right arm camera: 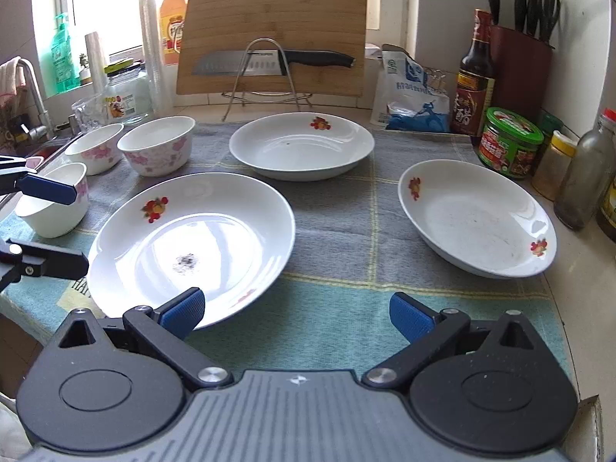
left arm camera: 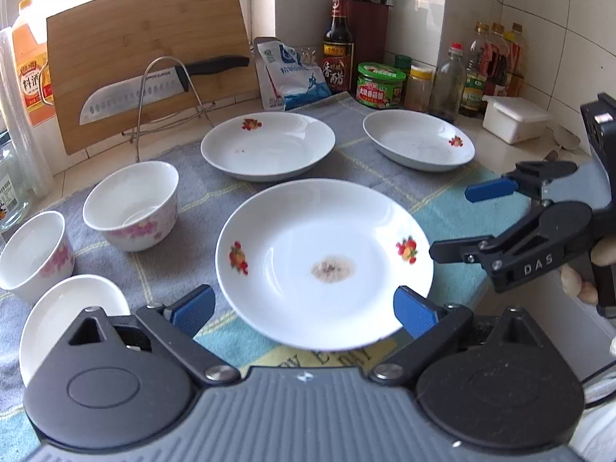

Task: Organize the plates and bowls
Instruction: 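Reach the right tool to the brown-stained white plate and grasp its rim, then lift and carry the stained plate with the right tool toward another plate, then lower the stained plate onto the other white plate and open the right tool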

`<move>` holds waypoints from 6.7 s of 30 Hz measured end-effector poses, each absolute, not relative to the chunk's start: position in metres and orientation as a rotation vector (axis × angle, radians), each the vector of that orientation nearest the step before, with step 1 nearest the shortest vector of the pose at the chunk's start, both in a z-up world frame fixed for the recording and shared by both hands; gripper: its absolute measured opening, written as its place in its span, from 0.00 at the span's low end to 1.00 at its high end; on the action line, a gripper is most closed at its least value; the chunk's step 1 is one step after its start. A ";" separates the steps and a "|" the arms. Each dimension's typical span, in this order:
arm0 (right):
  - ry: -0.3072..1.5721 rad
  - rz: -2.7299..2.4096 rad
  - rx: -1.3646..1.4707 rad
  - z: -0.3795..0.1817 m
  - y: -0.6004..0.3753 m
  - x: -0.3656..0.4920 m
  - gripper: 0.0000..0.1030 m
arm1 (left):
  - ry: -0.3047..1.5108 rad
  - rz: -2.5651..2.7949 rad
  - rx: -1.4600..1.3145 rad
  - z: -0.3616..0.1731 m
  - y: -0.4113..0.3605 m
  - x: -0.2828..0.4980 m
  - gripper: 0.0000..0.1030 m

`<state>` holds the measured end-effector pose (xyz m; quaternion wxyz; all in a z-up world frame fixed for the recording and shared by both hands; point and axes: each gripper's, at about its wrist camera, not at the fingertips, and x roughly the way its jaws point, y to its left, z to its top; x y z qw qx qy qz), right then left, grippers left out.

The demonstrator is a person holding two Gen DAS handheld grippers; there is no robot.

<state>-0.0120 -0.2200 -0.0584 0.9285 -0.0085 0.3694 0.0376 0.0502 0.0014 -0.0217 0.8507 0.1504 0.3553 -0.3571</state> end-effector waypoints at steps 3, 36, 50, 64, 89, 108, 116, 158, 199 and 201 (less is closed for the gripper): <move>0.762 0.093 -0.032 -0.059 -0.212 -0.013 1.00 | 0.770 -0.764 0.331 -0.030 0.007 0.048 0.96; 0.976 0.347 0.048 -0.084 -0.221 0.081 1.00 | 0.744 -0.807 0.355 -0.084 -0.017 0.058 1.00; 1.129 0.391 0.083 -0.078 -0.222 0.116 1.00 | 0.722 -0.804 0.339 -0.084 -0.015 0.055 1.00; 1.170 0.569 0.137 -0.076 -0.228 0.150 1.00 | 0.725 -0.795 0.336 -0.082 -0.015 0.054 1.00; 1.224 0.650 0.302 -0.078 -0.236 0.166 1.00 | 0.751 -0.811 0.387 -0.077 -0.022 0.057 0.97; 1.163 0.614 0.274 -0.052 -0.255 0.156 1.00 | 0.731 -0.850 0.428 -0.052 -0.040 0.064 0.96; 1.111 0.560 0.291 -0.036 -0.288 0.147 1.00 | 0.705 -0.905 0.458 -0.041 -0.067 0.074 0.96; 1.038 0.328 0.404 -0.047 -0.481 0.134 1.00 | 0.703 -1.125 0.565 -0.069 -0.233 0.137 0.96; 1.045 0.263 0.430 -0.047 -0.482 0.121 1.00 | 0.738 -1.143 0.577 -0.077 -0.239 0.158 0.96; 1.042 0.257 0.434 -0.047 -0.482 0.118 1.00 | 0.737 -1.140 0.579 -0.076 -0.239 0.157 0.96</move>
